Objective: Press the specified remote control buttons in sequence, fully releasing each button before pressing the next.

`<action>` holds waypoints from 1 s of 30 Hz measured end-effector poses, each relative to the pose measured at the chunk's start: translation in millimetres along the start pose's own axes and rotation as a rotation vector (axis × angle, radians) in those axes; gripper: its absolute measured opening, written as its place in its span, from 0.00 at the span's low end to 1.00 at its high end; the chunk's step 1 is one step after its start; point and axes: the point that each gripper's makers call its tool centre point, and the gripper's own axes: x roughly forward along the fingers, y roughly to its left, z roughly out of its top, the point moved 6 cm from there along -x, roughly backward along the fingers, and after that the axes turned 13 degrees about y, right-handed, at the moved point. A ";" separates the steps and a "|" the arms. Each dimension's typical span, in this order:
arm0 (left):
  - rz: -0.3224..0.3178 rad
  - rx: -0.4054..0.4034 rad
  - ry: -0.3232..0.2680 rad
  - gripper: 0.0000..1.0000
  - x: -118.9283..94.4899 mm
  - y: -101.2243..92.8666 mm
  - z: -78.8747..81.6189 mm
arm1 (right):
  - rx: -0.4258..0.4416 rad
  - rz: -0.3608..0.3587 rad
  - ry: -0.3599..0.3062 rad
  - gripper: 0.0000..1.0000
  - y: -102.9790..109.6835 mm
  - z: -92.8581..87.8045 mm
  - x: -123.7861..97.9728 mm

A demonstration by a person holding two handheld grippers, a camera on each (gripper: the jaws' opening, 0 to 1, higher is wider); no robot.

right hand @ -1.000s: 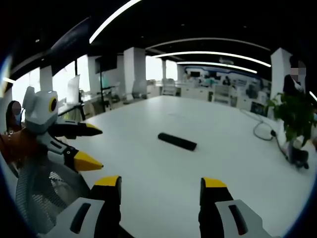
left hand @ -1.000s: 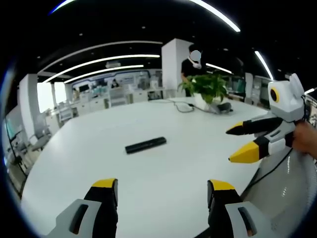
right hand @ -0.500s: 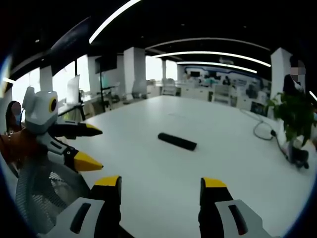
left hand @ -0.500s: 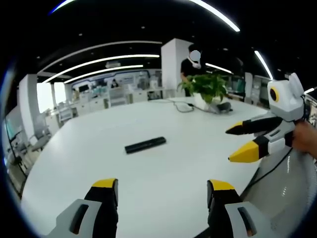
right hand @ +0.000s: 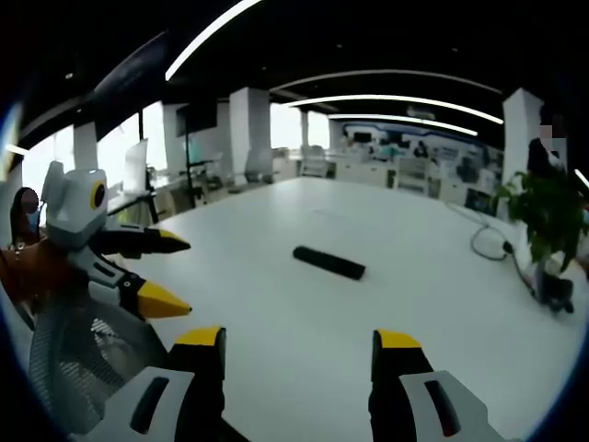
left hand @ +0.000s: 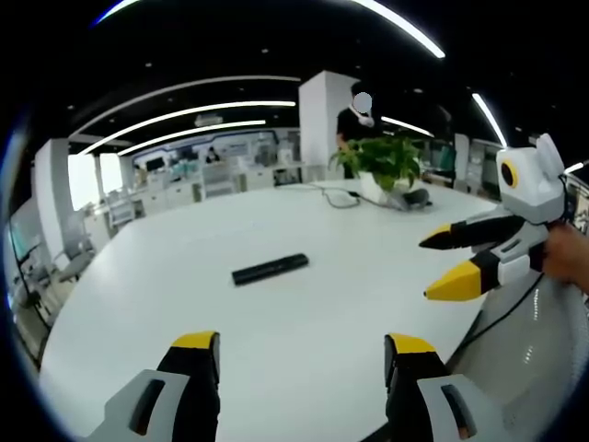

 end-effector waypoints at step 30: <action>-0.020 -0.005 0.029 0.75 2.2 -1.4 -2.5 | -0.005 0.015 0.036 0.62 1.2 -4.3 5.7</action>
